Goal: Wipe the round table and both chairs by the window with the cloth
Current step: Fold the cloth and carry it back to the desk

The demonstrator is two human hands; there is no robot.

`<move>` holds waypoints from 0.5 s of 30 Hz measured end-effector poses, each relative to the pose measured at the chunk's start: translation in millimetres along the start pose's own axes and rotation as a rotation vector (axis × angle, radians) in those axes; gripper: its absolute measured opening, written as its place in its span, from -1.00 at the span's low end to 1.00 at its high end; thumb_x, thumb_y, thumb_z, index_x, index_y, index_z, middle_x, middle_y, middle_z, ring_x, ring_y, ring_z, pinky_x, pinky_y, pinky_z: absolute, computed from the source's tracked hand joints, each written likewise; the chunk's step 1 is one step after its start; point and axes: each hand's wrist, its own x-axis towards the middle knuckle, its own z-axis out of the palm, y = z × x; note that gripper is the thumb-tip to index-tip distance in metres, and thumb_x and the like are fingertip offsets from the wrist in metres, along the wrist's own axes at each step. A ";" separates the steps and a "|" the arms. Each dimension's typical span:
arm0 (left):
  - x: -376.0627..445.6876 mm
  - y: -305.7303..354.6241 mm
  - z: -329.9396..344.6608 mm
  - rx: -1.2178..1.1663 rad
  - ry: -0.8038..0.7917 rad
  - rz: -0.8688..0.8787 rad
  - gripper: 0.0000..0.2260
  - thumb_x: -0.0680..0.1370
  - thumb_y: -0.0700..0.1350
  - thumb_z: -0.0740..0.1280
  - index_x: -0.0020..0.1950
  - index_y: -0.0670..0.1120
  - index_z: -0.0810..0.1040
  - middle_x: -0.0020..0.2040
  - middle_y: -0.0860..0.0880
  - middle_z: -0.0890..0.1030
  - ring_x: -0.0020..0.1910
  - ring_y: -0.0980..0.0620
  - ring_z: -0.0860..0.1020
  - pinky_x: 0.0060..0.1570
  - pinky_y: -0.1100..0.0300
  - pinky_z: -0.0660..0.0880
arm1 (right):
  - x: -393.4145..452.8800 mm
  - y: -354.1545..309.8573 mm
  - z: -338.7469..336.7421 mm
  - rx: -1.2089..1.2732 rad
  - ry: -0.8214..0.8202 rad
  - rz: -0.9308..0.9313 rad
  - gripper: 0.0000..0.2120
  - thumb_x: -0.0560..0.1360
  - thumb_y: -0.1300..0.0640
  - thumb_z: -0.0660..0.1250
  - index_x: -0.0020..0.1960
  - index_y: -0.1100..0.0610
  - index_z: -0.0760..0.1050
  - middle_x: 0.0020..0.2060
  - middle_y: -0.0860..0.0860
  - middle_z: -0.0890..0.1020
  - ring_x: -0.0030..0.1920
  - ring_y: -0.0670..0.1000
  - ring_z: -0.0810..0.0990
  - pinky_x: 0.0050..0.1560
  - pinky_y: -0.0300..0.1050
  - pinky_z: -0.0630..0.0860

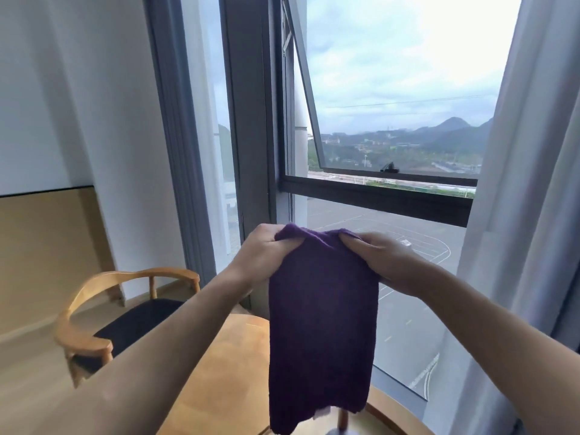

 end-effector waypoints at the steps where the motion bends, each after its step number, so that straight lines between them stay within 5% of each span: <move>1: -1.6 3.0 -2.1 -0.085 -0.013 -0.067 -0.75 0.64 0.03 0.29 -0.14 0.06 0.71 -0.15 -0.01 0.72 -0.14 0.01 0.68 -0.11 0.09 0.57 | -4.0 -0.7 -2.0 -0.018 -0.056 -0.001 -0.67 0.61 -0.10 0.26 0.02 0.12 0.66 -0.10 0.12 0.71 -0.16 0.00 0.66 -0.19 -0.18 0.56; 4: -5.9 3.9 -4.9 -0.225 -0.054 -0.188 -0.78 0.65 0.00 0.27 -0.04 0.04 0.71 -0.05 -0.04 0.73 -0.05 -0.03 0.70 -0.04 0.03 0.59 | -10.7 -3.8 -11.6 -0.018 -0.234 0.002 -0.83 0.52 0.07 0.42 0.04 0.14 0.66 -0.02 0.15 0.71 -0.05 0.08 0.70 -0.09 -0.13 0.59; 7: -8.1 3.9 -7.3 -0.249 -0.095 -0.211 -0.80 0.65 -0.09 0.27 -0.01 0.02 0.71 -0.03 -0.07 0.73 -0.05 -0.02 0.69 -0.05 0.02 0.58 | -11.6 -4.9 -21.7 0.017 -0.291 0.026 -0.78 0.52 0.24 0.43 0.16 0.20 0.62 0.09 0.19 0.68 0.09 0.14 0.67 0.03 -0.10 0.60; 15: 7.5 22.0 -10.7 -0.433 0.046 -0.341 -0.76 0.65 -0.05 0.27 0.13 -0.15 0.67 0.06 -0.13 0.72 0.06 -0.08 0.69 0.14 -0.03 0.59 | -2.1 -11.2 -12.5 0.189 -0.063 0.026 -0.80 0.59 0.00 0.34 0.13 0.04 0.65 0.08 0.11 0.70 0.01 0.00 0.66 0.02 -0.01 0.56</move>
